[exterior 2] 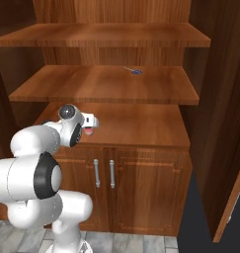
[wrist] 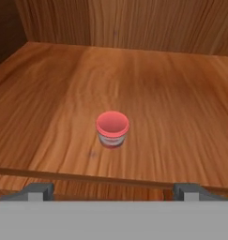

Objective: Pick the avocado and bread from the counter and place them on the plate. Then pick the jam from the cabinet and place it next to the plate. Lastly close the cabinet door.

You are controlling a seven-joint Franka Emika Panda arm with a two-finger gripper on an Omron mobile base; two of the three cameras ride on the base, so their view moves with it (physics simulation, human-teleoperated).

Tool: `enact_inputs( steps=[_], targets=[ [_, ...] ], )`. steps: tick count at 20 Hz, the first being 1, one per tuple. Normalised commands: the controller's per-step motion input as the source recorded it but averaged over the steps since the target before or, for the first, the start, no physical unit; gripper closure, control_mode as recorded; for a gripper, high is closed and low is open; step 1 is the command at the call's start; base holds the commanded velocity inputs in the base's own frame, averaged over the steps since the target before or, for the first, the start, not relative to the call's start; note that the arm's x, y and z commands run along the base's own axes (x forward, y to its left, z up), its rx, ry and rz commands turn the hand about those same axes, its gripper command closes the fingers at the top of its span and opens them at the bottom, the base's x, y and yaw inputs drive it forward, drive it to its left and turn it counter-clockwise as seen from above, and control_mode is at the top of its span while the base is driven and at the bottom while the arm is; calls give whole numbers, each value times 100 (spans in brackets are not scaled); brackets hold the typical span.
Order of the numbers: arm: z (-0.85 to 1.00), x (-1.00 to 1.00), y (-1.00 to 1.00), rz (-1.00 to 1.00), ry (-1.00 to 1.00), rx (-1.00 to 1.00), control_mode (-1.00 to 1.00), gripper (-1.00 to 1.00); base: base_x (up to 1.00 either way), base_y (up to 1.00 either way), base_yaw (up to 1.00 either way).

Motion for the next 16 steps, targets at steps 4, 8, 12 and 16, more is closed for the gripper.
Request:
enact_inputs(
  steps=[4, 8, 12, 16],
  targets=[
    [-4, 1, 0, 0, 0, -1, -100, -100, 0, 0, 0],
    [-15, 2, 8, 0, 2, 0, -100, -100, 0, 0, 0],
    [-19, 6, 7, 0, 2, 0, -100, -100, 0, 0, 0],
    [-18, 20, 9, 0, 7, 0, -100, -100, 0, 0, 0]
  ],
)
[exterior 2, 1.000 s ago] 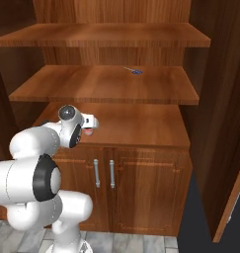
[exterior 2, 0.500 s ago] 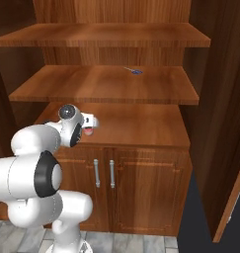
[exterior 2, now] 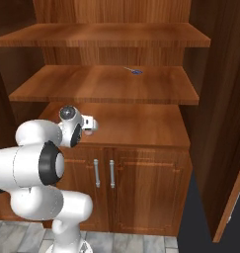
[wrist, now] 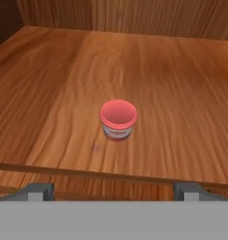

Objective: Pick the avocado and bread from the counter and place them on the plate. Then pick the jam from the cabinet and place it next to the plate. Lastly close the cabinet door.

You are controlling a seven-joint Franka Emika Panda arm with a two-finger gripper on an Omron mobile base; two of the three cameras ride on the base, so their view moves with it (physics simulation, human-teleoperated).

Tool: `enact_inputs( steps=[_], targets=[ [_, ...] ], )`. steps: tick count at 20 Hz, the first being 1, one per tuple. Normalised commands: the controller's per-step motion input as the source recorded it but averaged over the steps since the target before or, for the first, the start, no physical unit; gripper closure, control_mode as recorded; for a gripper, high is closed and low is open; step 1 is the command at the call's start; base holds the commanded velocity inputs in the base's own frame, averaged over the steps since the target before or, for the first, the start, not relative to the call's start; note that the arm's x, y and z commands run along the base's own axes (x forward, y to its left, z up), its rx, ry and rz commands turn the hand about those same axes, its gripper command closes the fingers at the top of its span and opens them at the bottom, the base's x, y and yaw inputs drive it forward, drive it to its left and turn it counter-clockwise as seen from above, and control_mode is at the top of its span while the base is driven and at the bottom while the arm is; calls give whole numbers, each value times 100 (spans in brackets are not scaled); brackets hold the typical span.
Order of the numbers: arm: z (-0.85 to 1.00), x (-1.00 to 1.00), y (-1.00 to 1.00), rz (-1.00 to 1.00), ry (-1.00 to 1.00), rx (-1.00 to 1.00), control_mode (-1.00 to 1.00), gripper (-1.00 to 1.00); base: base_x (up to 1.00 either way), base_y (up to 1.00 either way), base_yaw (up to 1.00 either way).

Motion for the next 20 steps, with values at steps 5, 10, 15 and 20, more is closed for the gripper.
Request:
enact_inputs(
  steps=[5, 10, 15, 20],
  targets=[
    [-13, 19, 1, 0, 1, 0, -100, -100, 0, 0, 0],
    [-10, 20, 0, 0, 0, 0, -100, -100, 0, 0, 0],
    [-15, 20, 6, 0, 0, 0, -100, -100, 0, 0, 0],
    [-14, 18, 6, 0, 0, 0, -100, -100, 0, 0, 0]
  ],
)
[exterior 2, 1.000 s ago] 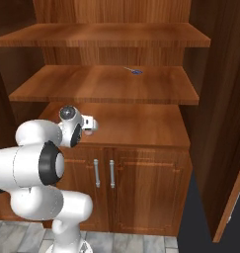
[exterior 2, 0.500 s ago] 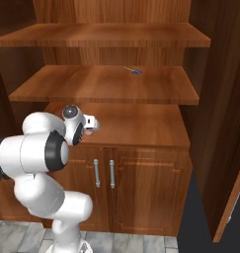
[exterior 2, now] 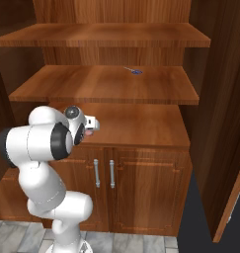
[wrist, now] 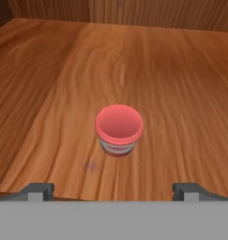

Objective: Pick the avocado and bread from the counter and place them on the plate. Then pick the jam from the cabinet and place it next to the plate. Lastly close the cabinet door.

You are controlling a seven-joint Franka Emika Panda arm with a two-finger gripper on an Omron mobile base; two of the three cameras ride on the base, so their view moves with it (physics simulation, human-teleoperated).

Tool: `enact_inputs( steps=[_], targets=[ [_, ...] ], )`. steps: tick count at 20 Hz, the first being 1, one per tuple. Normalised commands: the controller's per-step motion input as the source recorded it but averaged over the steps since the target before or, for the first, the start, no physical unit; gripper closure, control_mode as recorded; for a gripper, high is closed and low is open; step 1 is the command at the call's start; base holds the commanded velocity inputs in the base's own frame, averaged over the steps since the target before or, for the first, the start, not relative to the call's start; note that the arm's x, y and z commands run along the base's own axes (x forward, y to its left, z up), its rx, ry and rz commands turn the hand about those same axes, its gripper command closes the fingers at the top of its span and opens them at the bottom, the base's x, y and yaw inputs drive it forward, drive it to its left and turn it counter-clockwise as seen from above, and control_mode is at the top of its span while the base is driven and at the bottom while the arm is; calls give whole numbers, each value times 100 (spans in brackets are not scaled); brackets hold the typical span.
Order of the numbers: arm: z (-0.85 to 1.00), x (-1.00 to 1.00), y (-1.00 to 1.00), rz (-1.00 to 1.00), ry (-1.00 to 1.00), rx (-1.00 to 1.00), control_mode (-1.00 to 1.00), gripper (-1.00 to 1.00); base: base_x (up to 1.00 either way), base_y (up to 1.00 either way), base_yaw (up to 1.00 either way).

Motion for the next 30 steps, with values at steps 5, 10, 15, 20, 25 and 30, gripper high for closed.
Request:
enact_inputs(
  steps=[5, 10, 15, 20, 25, 30],
  targets=[
    [-16, 20, 3, 0, 0, 0, -100, -100, 0, 0, 0],
    [-16, 17, 0, 0, 0, 0, -100, -100, 0, 0, 0],
    [-12, 15, 2, 0, 0, 0, -100, -100, 0, 0, 0],
    [-10, 19, 4, 0, 0, 0, -100, -100, 0, 0, 0],
    [-10, 19, 2, 0, 0, 0, -100, -100, 0, 0, 0],
    [-14, 18, 1, 0, 0, 0, -100, -100, 0, 0, 0]
  ],
)
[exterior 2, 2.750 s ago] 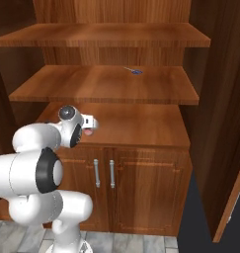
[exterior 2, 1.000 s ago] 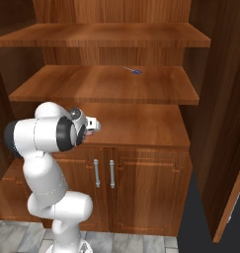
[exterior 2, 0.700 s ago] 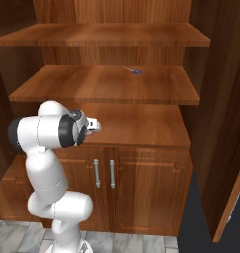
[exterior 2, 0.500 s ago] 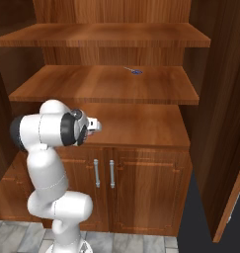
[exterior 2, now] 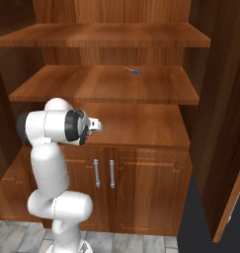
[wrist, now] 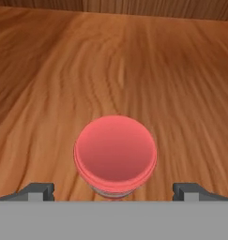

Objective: Pick the avocado and bread from the counter and place them on the plate. Then pick the jam from the cabinet and place it next to the plate. Lastly close the cabinet door.

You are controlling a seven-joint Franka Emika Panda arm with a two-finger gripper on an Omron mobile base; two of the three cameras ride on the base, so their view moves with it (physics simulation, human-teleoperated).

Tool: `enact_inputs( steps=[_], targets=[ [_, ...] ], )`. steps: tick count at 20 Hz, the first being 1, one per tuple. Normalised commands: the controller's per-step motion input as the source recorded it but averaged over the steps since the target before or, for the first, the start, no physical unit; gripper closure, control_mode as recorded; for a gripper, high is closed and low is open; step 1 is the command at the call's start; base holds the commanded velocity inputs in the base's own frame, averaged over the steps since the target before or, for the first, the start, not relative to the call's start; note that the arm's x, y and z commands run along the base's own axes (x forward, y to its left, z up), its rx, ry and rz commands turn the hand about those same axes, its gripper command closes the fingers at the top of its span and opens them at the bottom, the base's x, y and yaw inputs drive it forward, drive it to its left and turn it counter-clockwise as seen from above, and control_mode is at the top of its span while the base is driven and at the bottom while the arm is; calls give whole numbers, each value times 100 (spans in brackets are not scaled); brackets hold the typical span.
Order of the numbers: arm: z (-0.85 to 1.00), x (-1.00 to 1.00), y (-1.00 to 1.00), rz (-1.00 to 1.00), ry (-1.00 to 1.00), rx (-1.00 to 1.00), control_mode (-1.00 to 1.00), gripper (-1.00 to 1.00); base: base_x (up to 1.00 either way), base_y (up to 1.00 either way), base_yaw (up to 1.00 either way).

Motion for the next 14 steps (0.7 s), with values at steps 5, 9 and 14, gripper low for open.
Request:
enact_inputs(
  steps=[5, 9, 14],
  targets=[
    [-13, 17, 0, 0, 0, 0, -100, -100, 0, 0, 0],
    [-14, 17, 1, 0, 0, -1, -100, -100, 0, 0, 0],
    [-15, 18, 5, 0, 0, -2, -100, -100, 0, 0, 0]
  ],
)
